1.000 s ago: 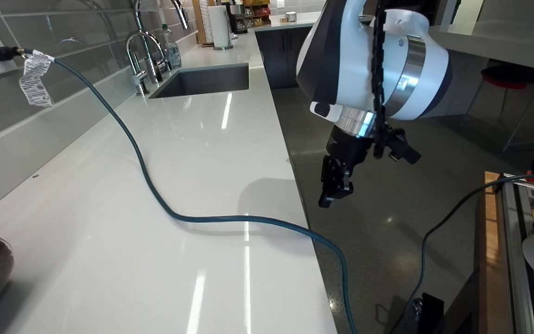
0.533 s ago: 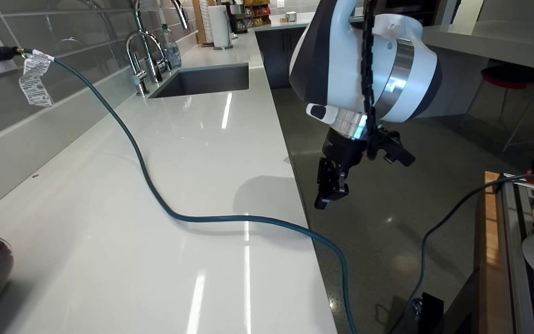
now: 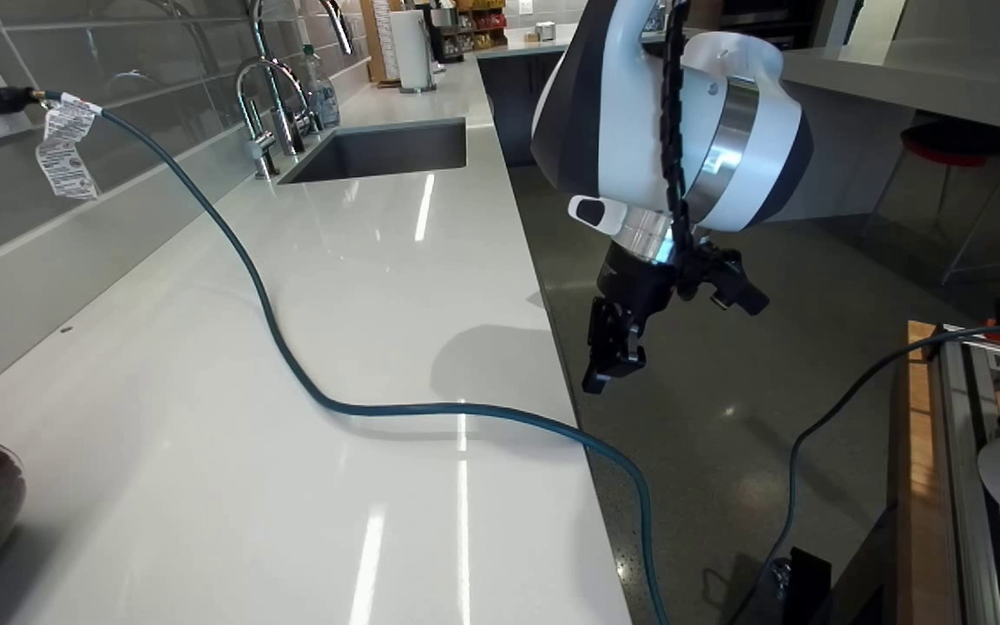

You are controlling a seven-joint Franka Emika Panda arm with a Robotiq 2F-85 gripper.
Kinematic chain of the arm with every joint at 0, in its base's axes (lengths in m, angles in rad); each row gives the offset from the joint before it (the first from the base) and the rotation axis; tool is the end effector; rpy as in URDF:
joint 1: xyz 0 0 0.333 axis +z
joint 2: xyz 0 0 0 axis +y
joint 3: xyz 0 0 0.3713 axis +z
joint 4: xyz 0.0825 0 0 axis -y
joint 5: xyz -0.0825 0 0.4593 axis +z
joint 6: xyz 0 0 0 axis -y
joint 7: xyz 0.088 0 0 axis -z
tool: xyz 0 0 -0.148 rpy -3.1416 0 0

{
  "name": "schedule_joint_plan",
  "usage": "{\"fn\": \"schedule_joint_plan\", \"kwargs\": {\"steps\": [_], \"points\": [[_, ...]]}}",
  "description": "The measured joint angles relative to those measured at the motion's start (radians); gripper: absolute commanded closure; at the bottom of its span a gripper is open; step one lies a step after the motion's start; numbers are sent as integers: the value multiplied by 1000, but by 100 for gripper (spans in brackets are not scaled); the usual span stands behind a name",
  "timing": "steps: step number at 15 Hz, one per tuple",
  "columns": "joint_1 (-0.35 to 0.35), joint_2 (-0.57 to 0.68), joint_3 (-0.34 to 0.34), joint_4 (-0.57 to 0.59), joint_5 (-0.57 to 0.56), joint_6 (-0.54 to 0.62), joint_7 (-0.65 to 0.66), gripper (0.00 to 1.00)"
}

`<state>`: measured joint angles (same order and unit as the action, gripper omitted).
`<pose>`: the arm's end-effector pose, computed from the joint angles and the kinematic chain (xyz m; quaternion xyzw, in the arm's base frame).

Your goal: Press a button on the dishwasher.

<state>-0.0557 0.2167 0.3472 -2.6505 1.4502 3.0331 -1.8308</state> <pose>0.4164 0.0645 0.1103 -0.9317 -0.3244 -0.1407 0.0827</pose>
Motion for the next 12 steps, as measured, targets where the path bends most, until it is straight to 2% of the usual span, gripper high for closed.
{"fn": "schedule_joint_plan", "kwargs": {"steps": [12], "points": [[0,17,0,27,71,-18,-73,100]]}}
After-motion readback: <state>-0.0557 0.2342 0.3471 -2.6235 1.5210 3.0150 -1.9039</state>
